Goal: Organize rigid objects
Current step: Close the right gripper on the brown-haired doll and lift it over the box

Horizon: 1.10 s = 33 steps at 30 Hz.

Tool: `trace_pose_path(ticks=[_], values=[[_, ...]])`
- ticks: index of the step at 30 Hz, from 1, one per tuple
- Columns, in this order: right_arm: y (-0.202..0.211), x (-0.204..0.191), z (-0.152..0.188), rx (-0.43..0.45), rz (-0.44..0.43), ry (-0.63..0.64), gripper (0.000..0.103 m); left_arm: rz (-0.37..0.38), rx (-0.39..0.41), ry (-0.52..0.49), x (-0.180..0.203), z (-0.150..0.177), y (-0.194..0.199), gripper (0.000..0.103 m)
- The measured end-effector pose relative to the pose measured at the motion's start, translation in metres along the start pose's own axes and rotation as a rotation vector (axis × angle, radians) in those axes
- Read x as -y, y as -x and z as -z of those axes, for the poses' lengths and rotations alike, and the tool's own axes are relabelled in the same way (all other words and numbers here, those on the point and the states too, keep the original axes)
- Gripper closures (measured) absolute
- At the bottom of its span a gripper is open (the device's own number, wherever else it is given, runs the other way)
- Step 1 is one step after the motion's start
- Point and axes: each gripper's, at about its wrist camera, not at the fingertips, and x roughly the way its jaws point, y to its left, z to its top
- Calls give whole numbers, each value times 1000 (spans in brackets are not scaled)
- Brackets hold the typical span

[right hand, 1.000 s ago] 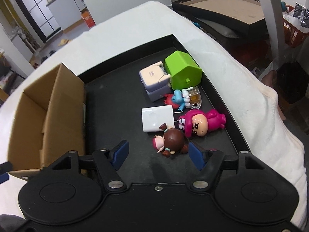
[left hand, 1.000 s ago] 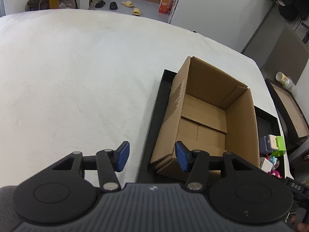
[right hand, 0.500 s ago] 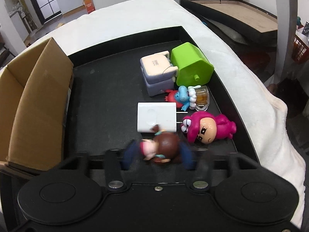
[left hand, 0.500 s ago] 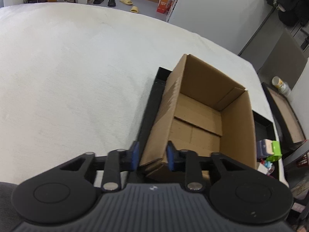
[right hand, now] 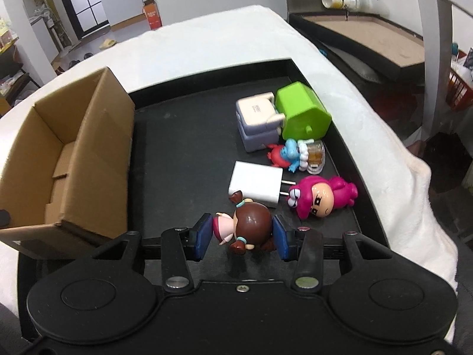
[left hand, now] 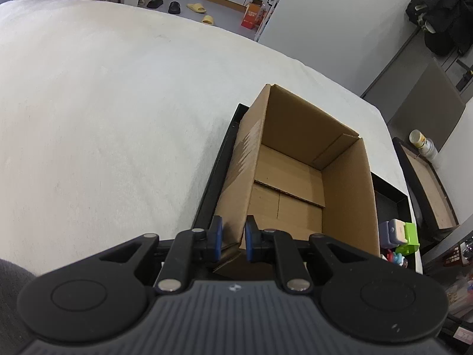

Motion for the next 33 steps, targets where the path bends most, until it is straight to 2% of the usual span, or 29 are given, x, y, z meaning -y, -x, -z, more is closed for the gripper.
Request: trace_pose_path(ticks=[9,20,33], values=[[29,-17,-15,42,-17,40,60,12,15,22,0,5,1,89],[57,-50,-39,91,-82,75,60,-28,65,7,7,14,3,89],[64,-85,-50,153,-127,159,60,-133,125,-165,34,26,1,89]])
